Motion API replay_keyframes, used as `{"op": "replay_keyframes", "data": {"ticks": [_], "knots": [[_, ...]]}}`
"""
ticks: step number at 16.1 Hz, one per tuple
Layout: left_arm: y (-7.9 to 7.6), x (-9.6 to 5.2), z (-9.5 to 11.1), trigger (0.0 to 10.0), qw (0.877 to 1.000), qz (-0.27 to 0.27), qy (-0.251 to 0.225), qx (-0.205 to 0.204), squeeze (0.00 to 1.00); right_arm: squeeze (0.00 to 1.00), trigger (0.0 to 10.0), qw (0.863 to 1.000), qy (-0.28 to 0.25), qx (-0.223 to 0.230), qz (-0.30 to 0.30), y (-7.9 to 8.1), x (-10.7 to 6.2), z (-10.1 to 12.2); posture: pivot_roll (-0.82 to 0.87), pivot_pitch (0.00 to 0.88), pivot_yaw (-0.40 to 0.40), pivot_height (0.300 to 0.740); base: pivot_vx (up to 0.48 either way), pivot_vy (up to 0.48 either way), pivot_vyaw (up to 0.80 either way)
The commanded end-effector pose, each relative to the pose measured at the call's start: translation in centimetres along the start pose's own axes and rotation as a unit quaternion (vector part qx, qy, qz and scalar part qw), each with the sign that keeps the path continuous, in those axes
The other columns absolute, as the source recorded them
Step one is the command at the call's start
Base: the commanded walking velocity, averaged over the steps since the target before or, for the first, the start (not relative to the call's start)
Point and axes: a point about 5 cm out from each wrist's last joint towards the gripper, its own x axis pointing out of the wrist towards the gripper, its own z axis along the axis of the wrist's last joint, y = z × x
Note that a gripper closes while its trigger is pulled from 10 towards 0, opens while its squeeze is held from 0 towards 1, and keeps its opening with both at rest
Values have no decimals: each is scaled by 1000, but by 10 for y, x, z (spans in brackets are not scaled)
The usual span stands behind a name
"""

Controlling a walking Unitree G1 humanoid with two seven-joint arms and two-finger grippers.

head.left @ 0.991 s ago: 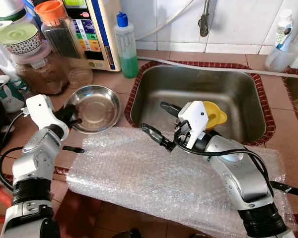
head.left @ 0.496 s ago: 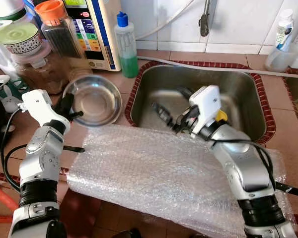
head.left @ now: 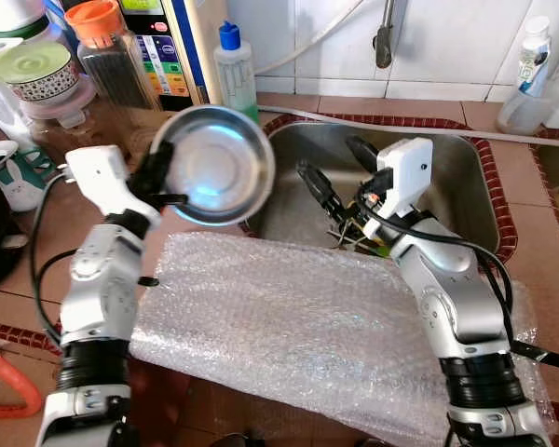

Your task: Kitchen organization

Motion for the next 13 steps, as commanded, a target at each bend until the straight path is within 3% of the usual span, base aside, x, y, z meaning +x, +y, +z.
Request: {"op": "replay_keyframes", "data": {"ticks": [1, 8, 9, 10, 11, 13], "knots": [[-7, -1, 4, 0, 1000, -20, -12, 20, 0, 0, 10000, 1000, -7, 14, 3, 2, 5, 4, -168, 139, 116, 740, 0, 0, 0], [-39, 6, 6, 0, 996, -83, -33, 14, 0, 0, 10000, 998, 2, 58, -11, 17, 25, -1, -166, 131, 115, 740, 0, 0, 0], [-40, 6, 7, 0, 996, -85, -36, 14, 0, 0, 10000, 997, 18, 68, -44, 15, 28, -7, -165, 131, 114, 740, 0, 0, 0], [-41, 6, 8, 0, 996, -85, -39, 12, 0, 0, 1882, 995, 23, 79, -56, 15, 29, -9, -164, 131, 112, 740, 0, 0, 0], [-42, 6, 9, 0, 995, -87, -42, 10, 0, 0, 0, 995, 25, 86, -54, 15, 31, -10, -163, 130, 112, 740, 0, 0, 0], [-45, 6, 10, 0, 995, -92, -45, 10, 0, 0, 0, 994, 27, 90, -54, 17, 34, -11, -163, 131, 110, 740, 0, 0, 0]]}}
